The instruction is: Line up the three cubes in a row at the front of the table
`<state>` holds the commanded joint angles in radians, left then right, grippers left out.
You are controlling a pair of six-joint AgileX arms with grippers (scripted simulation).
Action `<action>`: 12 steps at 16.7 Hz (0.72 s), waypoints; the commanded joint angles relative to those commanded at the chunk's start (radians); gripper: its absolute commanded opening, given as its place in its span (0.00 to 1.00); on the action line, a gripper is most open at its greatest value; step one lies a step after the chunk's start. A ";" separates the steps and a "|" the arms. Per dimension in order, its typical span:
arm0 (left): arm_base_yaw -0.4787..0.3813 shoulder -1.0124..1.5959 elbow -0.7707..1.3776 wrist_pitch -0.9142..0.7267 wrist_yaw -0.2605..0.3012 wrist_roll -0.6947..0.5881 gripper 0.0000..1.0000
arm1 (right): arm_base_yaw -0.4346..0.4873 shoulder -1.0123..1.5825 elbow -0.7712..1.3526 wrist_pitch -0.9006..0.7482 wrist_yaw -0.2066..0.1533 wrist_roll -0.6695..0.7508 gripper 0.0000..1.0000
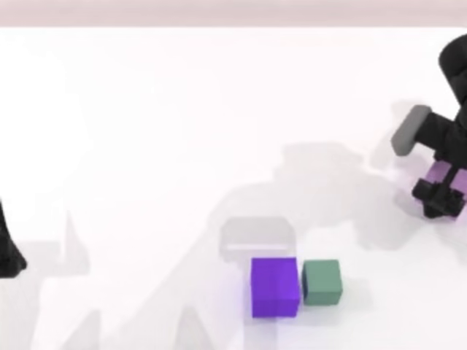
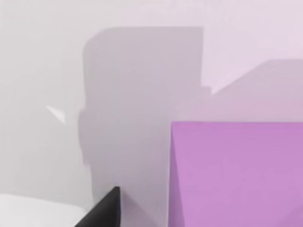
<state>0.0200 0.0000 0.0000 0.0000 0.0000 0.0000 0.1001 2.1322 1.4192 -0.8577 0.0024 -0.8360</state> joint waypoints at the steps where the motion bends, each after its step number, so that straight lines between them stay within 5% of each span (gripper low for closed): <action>1: 0.000 0.000 0.000 0.000 0.000 0.000 1.00 | 0.000 0.000 0.000 0.000 0.000 0.000 0.55; 8: 0.000 0.000 0.000 0.000 0.000 0.000 1.00 | 0.000 0.000 0.000 0.000 0.000 0.000 0.02; 12: 0.000 0.000 0.000 0.000 0.000 0.000 1.00 | 0.000 0.000 0.000 0.000 0.000 0.000 0.00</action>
<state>0.0200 0.0000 0.0000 0.0000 0.0000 0.0000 0.1001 2.1322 1.4192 -0.8577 0.0024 -0.8360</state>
